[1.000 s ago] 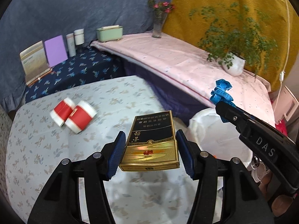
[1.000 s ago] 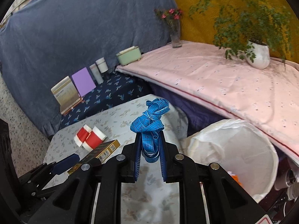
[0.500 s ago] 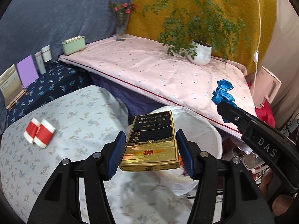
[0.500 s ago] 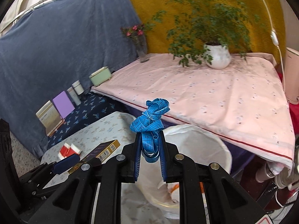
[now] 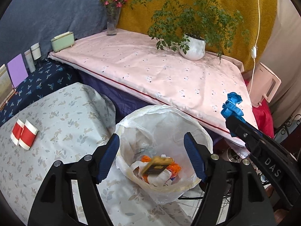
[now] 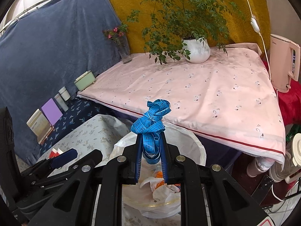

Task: Collect trash
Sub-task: 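Open both grippers to drop the box and strap into the bin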

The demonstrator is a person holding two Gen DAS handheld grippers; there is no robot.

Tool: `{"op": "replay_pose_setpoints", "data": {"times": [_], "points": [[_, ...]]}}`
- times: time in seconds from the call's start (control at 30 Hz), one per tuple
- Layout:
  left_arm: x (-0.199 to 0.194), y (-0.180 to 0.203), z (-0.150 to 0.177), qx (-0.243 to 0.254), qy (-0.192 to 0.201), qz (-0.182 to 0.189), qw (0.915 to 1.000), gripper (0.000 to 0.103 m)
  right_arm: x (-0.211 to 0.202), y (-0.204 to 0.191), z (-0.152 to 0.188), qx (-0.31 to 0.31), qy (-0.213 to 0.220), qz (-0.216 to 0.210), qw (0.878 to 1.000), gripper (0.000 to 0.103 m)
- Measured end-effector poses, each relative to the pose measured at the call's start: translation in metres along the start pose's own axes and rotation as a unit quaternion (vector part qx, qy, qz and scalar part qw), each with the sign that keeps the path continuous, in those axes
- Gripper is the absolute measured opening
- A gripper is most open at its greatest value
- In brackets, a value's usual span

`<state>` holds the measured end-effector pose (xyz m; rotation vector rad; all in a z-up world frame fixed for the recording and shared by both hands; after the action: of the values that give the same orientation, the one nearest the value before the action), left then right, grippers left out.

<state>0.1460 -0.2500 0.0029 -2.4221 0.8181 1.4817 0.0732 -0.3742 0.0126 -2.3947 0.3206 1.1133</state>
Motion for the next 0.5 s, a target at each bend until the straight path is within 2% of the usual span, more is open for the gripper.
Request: {"op": "replay_pose_setpoints", "data": {"times": [0.5], "points": [[0.002, -0.032, 0.007, -0.029, -0.006, -0.014, 0.9995, 0.067, 0.019, -0.023, -0.001, -0.020, -0.012, -0.005, 1.000, 0.021]]}}
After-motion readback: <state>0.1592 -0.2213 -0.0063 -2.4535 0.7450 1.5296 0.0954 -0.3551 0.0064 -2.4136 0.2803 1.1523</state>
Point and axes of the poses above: each gripper's, at about its wrist camera, not at the fingertips, and x roughly the way its jaws point, y to its right, z to its underside, the point moved 5 cm from there along x, roughly the way its jaws point, and after that the axes turned 15 degrees about -y, right-handed, at the moved point
